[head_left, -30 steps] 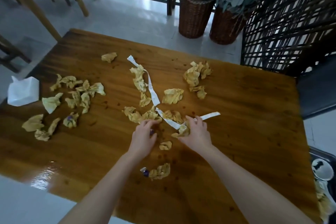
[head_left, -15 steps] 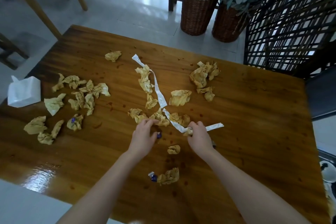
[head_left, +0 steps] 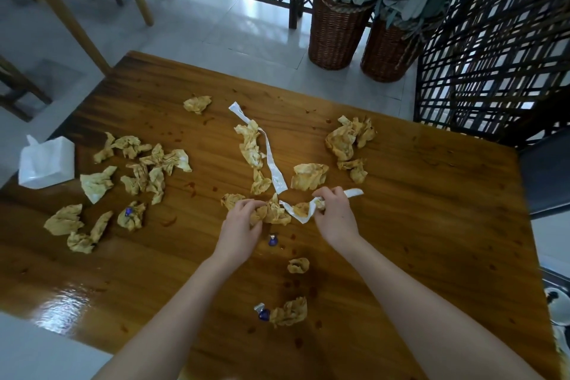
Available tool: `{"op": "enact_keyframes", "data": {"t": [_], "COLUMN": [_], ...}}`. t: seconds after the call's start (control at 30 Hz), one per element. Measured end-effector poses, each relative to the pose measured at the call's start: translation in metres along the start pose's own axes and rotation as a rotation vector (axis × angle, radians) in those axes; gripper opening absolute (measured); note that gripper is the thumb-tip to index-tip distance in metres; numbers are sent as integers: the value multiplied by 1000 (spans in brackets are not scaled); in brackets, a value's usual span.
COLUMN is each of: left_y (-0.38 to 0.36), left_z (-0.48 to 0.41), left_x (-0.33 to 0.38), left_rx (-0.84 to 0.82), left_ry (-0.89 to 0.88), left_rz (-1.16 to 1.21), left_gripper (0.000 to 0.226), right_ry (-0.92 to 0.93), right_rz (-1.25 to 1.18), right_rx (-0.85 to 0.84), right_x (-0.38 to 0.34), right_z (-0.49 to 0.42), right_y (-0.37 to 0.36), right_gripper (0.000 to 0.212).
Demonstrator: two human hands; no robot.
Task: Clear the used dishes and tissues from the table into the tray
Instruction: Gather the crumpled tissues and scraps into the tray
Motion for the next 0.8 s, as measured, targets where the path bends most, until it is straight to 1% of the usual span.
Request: {"op": "enact_keyframes", "data": {"t": [0.07,0.13,0.2,0.27,0.33,0.47,0.57,0.8], "left_y": [2,4,6,9,10,11,10,6], "left_z": [-1,-2,-3,-4,-5,-6,-6,-7], "left_x": [-3,-6,-10,-13,-16,-20,-22,-19], "left_rx": [8,10,13,14,16,23,22,13], "left_ry": [6,17,29,43,52,64,69,64], "left_rz": [7,9,10,17,25,33,25,18], "left_gripper": [40,40,40,41,41,40,40,40], "right_ry": [21,23,-14,-43,-39,-1,-7,-39], "right_rz": [10,50,90,141,213,295,265,160], "right_rx": [-49,-144,-252,-317,-307,-218,-206,-154], "right_x": [-3,-3,-2,1,2,2,1,13], "right_z": [-7,-12,-14,-13,-12,-13,-14,1], "right_y": [-8,-18,-28,-35,-38,-40,-40,-29], "right_gripper": [43,56,67,72,67,49,43,42]}}
Point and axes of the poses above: each hand's wrist, its own z-axis away from the middle knuckle, its own y-axis out of the back of the hand, x = y × z, the point moved 2 cm from there along -z, towards the middle knuckle, and after that the axes turned 8 degrees about -x, right-handed, at the moved point
